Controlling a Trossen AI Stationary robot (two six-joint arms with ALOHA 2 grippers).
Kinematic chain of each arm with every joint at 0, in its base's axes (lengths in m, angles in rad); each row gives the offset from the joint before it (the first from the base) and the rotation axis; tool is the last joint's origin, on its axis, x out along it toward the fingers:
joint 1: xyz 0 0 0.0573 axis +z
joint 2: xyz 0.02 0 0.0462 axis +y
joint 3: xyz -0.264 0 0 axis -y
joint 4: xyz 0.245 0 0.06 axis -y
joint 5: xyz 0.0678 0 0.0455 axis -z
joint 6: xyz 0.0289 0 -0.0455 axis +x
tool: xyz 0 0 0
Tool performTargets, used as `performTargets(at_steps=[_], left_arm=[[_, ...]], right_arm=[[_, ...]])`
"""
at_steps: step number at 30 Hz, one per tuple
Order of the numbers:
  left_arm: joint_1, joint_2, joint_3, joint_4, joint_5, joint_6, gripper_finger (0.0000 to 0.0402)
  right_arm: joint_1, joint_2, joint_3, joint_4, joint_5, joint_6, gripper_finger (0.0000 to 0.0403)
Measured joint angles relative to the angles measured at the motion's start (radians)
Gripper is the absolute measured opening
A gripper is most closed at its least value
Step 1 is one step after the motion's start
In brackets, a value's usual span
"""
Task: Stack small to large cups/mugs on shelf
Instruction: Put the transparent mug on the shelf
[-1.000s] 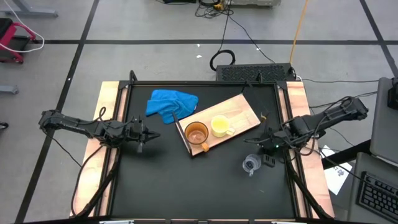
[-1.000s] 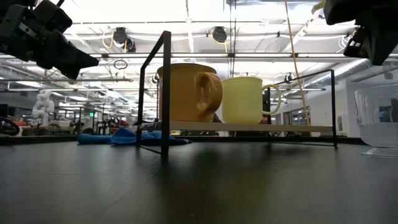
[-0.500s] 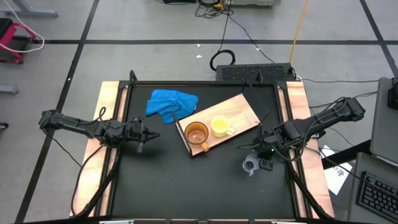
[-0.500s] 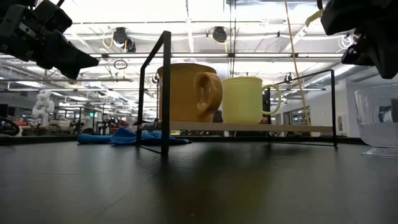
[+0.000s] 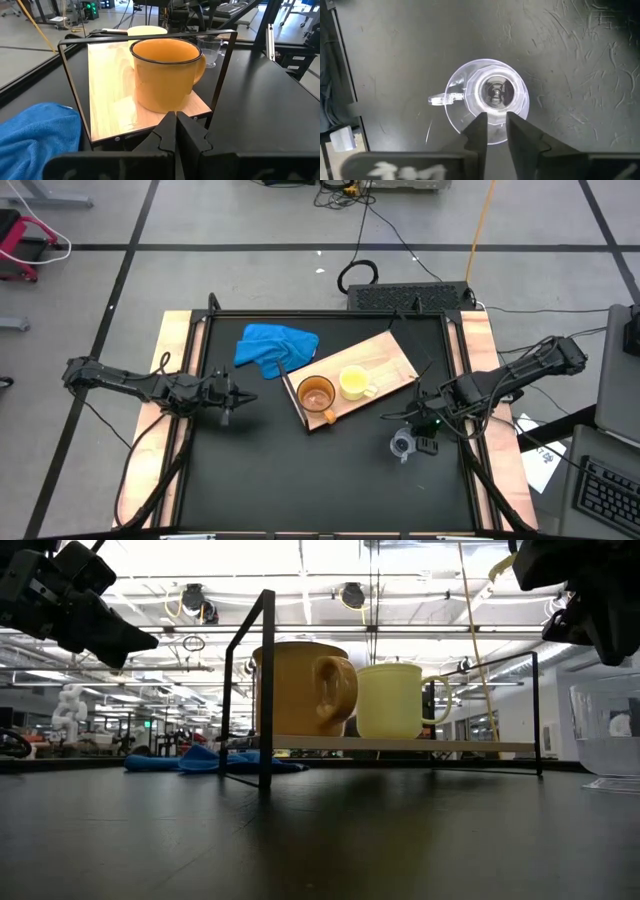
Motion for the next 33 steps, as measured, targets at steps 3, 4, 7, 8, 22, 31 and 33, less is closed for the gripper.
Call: performTargets(at_steps=[3, 4, 7, 8, 22, 31, 33], left_arm=[[0.0, 0.0, 0.0, -0.002, 0.0, 0.0, 0.0015], [0.0, 0.0, 0.0, -0.002, 0.0, 0.0, 0.0015], [0.0, 0.0, 0.0, -0.002, 0.0, 0.0, 0.0015], [0.0, 0.0, 0.0, -0.001, 0.0, 0.0, 0.0015], [0.0, 0.0, 0.0, -0.001, 0.0, 0.002, 0.0015], [0.0, 0.0, 0.0, -0.001, 0.0, 0.003, 0.0015], [0.0, 0.0, 0.0, 0.0, 0.0, 0.003, 0.0015]], right_arm=[[0.0, 0.0, 0.0, 0.0, 0.0, 0.0, 0.0087], [0.0, 0.0, 0.0, 0.0, 0.0, 0.0, 0.0093], [0.0, 0.0, 0.0, 0.0, 0.0, 0.0, 0.0112], [0.0, 0.0, 0.0, 0.0, 0.003, -0.002, 0.0118], [-0.025, 0.0, -0.006, 0.0, 0.052, -0.02, 0.0151], [-0.031, 0.0, -0.083, -0.002, 0.046, -0.011, 0.0151], [-0.032, 0.0, -0.093, 0.007, 0.046, -0.008, 0.0151]])
